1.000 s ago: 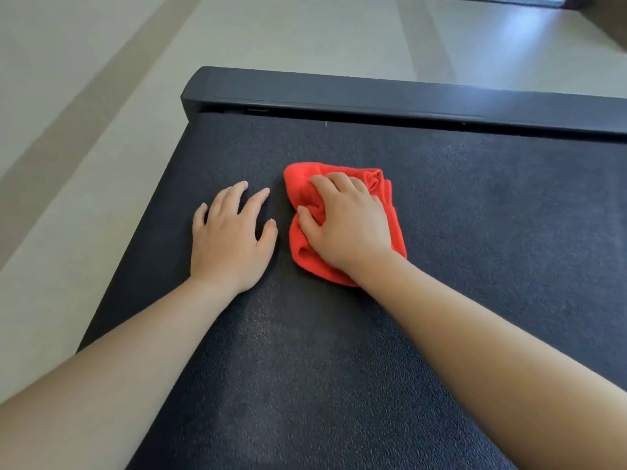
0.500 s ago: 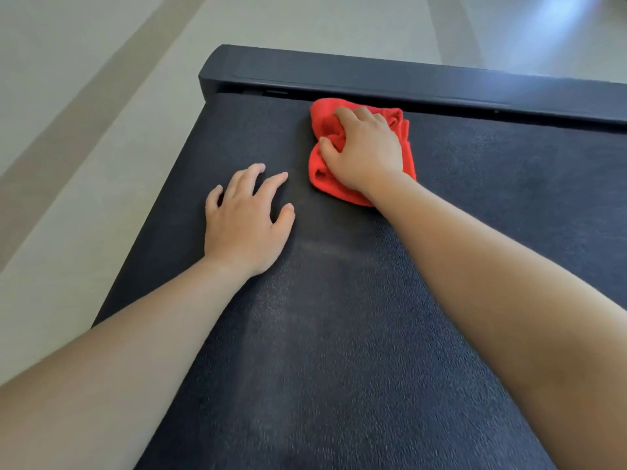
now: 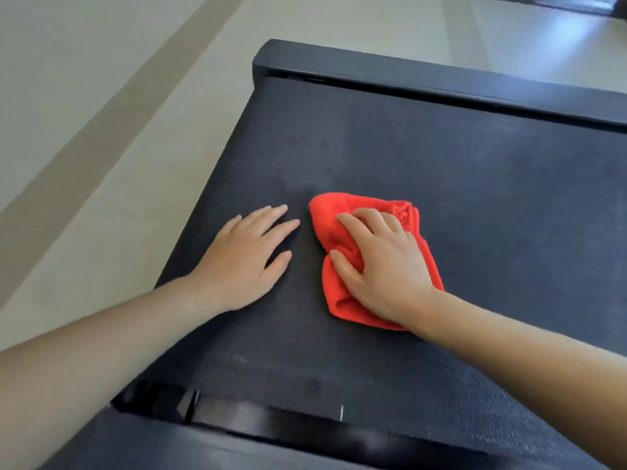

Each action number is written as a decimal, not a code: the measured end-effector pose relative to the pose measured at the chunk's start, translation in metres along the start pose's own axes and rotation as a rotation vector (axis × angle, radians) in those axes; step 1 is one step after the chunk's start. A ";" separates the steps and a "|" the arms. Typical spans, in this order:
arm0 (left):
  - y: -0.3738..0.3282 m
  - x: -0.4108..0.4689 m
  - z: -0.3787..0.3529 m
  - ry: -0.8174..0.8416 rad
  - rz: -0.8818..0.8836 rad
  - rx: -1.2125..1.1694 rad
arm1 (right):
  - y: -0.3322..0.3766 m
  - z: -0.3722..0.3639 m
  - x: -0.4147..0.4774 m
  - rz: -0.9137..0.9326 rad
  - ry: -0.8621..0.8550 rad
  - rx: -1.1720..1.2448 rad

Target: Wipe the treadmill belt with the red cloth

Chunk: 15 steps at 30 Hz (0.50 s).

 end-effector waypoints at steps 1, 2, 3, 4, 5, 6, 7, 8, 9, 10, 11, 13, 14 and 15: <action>0.002 -0.022 0.002 0.023 -0.017 0.013 | 0.013 -0.001 -0.010 0.057 0.008 0.000; 0.004 -0.042 0.004 0.038 -0.028 0.026 | 0.025 -0.003 -0.018 0.109 0.007 -0.009; 0.006 -0.060 0.006 0.045 -0.031 0.039 | 0.033 -0.005 -0.022 0.144 0.001 -0.018; 0.008 -0.075 0.007 0.048 -0.025 0.046 | 0.039 -0.007 -0.023 0.156 -0.003 -0.021; 0.011 -0.086 0.008 0.047 -0.006 0.044 | 0.042 -0.008 -0.020 0.151 -0.005 -0.013; 0.014 -0.096 0.008 0.041 0.023 0.028 | 0.044 -0.010 -0.015 0.144 -0.010 0.001; 0.016 -0.101 0.008 0.029 0.051 0.002 | 0.043 -0.011 -0.008 0.143 -0.017 0.010; 0.019 -0.107 0.007 0.011 0.072 -0.024 | 0.044 -0.014 0.001 0.150 -0.020 0.016; 0.022 -0.112 0.006 -0.008 0.081 -0.042 | 0.046 -0.016 0.011 0.153 -0.019 0.023; 0.024 -0.114 0.004 -0.023 0.078 -0.054 | 0.048 -0.018 0.022 0.141 -0.014 0.029; 0.025 -0.116 0.003 -0.038 0.076 -0.067 | 0.051 -0.019 0.031 0.119 -0.007 0.033; 0.026 -0.117 0.002 -0.074 0.083 -0.090 | 0.056 -0.021 0.042 0.072 -0.001 0.026; 0.027 -0.117 0.002 -0.088 0.086 -0.094 | 0.059 -0.020 0.040 0.059 0.000 0.021; 0.027 -0.117 0.002 -0.095 0.086 -0.094 | 0.061 -0.019 0.035 0.058 0.005 0.018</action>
Point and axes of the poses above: each hand's wrist, its own x-axis towards the middle knuckle, its own z-axis out of the back of the hand, y = z × x, the point moved 5 cm from there along x, towards the middle knuckle, and after that the axes turned 1 degree about -x, right-handed, at the moved point
